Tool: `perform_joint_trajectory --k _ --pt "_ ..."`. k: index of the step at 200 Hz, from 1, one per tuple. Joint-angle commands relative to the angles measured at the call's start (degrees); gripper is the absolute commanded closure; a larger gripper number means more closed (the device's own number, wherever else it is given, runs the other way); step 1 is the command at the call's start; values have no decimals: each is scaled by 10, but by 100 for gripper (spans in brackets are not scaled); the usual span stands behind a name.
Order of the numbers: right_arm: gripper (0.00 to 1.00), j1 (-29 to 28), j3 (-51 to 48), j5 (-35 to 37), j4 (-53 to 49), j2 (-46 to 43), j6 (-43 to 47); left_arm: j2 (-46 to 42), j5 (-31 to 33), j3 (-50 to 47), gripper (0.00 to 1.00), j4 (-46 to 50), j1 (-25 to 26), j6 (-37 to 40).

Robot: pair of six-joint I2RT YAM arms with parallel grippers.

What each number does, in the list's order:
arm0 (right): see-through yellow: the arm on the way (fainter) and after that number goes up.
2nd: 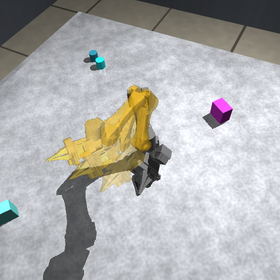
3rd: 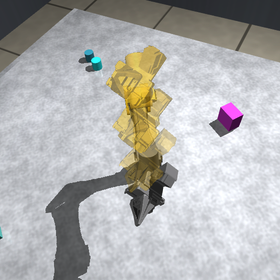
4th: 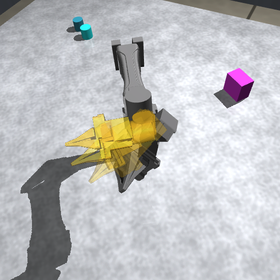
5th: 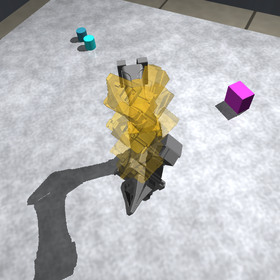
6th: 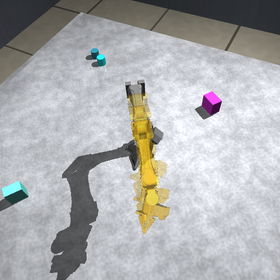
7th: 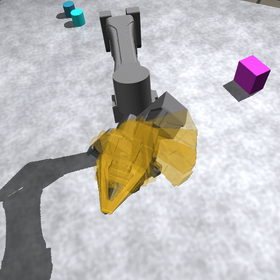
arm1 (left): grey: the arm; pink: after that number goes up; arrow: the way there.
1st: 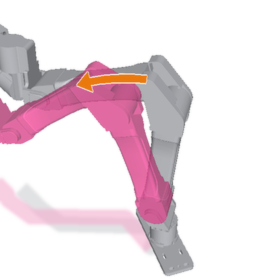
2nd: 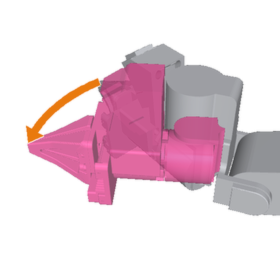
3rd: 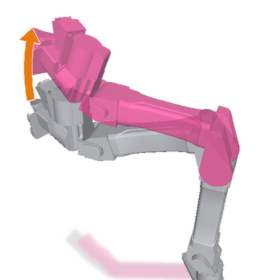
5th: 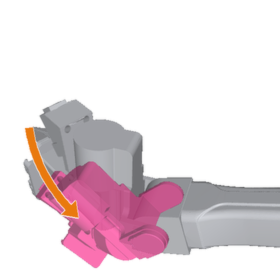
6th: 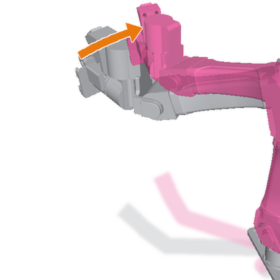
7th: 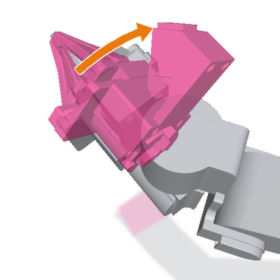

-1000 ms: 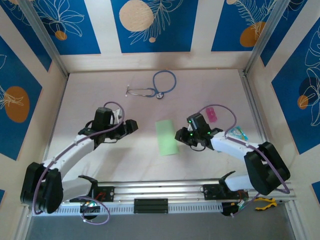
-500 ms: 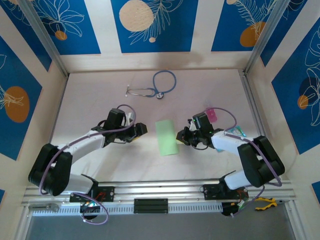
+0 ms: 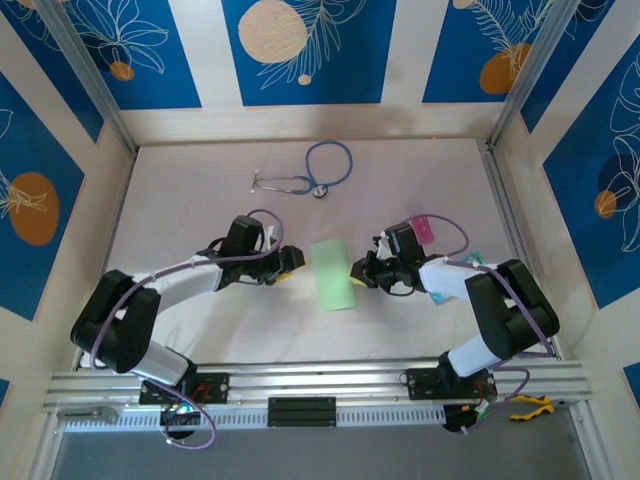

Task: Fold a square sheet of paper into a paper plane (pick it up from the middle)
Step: Third fold the triangle at the center of the table.

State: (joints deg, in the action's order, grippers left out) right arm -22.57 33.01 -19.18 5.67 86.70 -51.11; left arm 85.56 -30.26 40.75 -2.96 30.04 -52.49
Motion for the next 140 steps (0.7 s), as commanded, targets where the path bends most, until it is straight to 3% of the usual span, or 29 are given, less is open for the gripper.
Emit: perform_joint_trajectory --k 1,52,140 --pt "91 5 7 -24 9 5 8 27 -20 19 38 -29 9 -15" --pt "92 21 5 -38 18 13 10 69 -36 42 38 -30 15 -19" --pt "94 21 51 -82 36 115 15 115 -42 63 38 -30 23 -21"
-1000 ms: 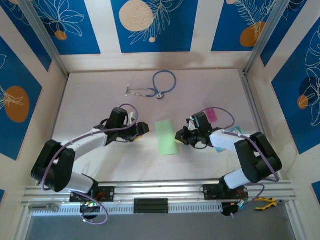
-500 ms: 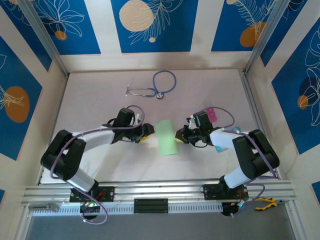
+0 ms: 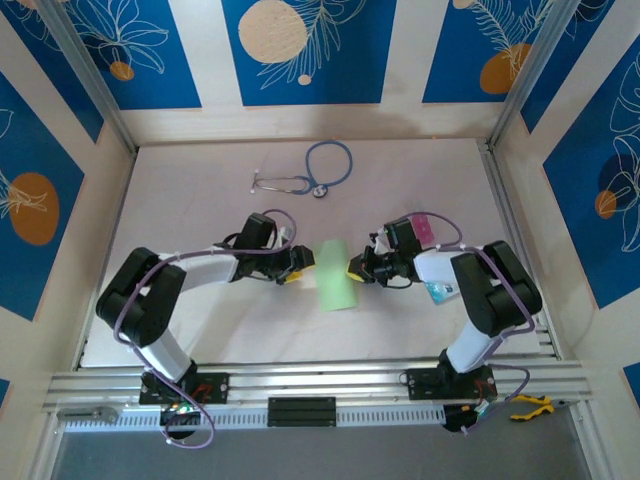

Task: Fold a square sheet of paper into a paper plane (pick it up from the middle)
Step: Third fold the triangle at the center of the table.

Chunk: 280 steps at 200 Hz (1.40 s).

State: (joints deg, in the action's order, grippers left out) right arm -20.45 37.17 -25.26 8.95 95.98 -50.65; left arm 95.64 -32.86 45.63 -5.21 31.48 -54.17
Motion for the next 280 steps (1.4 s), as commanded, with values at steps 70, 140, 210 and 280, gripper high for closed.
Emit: perform_joint_trajectory --k 70,140,210,280 --pt "94 -7 -38 32 0 45 -34 36 -16 21 39 -1 17 0" --pt "95 -29 -41 60 -2 48 -71 76 -1 55 48 21 33 10" --pt "94 -32 -44 66 -3 43 -71 96 24 68 53 29 37 9" --pt "94 -33 -45 68 -6 41 -71 117 8 72 66 -3 38 -8"
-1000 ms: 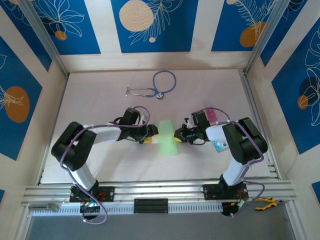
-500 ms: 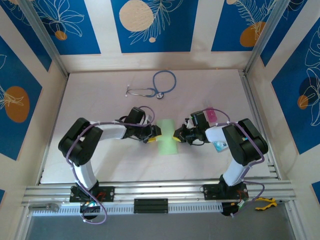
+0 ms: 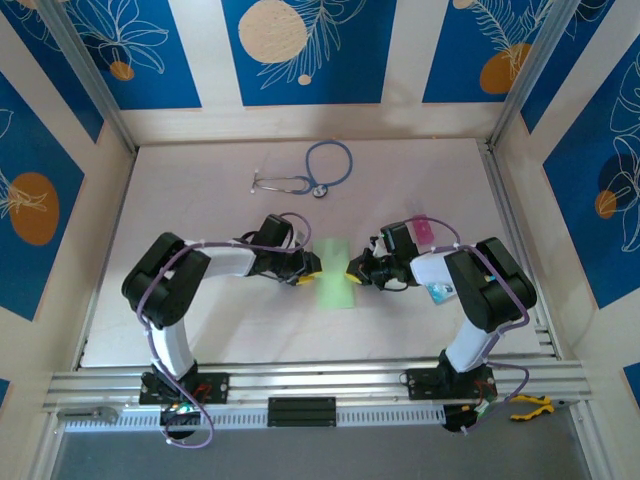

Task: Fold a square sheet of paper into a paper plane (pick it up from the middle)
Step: Third fold the triangle at the center of the table.

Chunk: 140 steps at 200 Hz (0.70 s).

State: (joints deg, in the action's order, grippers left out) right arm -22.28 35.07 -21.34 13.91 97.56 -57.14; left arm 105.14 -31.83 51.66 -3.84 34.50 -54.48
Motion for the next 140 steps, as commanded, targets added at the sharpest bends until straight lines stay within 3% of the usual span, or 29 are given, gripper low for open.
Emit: perform_joint_trajectory --k 1,91,140 --pt "94 -15 -25 29 -56 25 -6 22 -3 12 66 -17 7 -5" --pt "95 -16 -25 26 -59 19 -7 1 14 4 74 -22 7 -7" --pt "92 -20 -32 10 -36 9 -1 -16 19 -4 90 -27 6 -9"
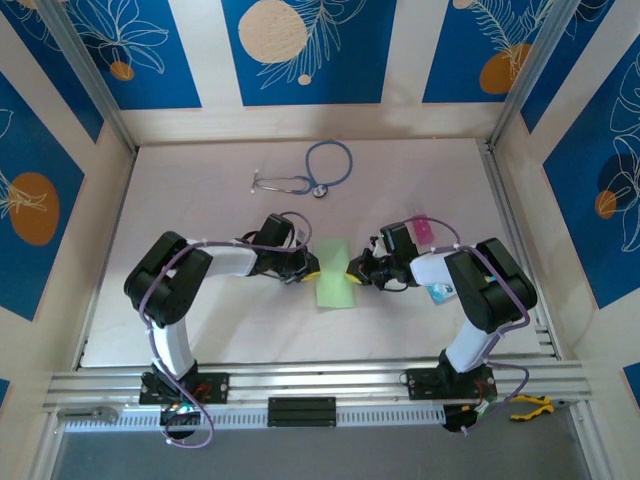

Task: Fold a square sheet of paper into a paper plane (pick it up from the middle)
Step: Third fold the triangle at the center of the table.

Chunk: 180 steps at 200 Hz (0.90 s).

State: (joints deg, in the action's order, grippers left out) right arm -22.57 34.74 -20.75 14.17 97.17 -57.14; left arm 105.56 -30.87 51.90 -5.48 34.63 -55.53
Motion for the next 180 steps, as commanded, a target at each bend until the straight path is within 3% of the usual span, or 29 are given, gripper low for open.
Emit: perform_joint_trajectory --k 1,29,54,80,130,154,180 --pt "92 -17 -29 4 -37 12 -1 -21 9 -6 90 -10 5 2" --pt "84 -22 -35 -8 -12 -22 13 -44 16 -19 97 -9 2 2" --pt "62 -38 -28 35 -50 -83 34 -64 14 -30 100 5 -7 -3" --pt "50 -63 -8 97 -120 -144 64 -90 4 -48 100 17 -22 0" --pt "51 -140 -15 251 -143 -253 157 -129 -15 -81 99 29 -47 0" --pt "49 -256 -28 428 -92 -279 329 -141 -16 -95 99 30 -67 -4" --pt "49 -313 -13 469 -86 -275 456 -154 -19 -99 98 33 -77 -2"
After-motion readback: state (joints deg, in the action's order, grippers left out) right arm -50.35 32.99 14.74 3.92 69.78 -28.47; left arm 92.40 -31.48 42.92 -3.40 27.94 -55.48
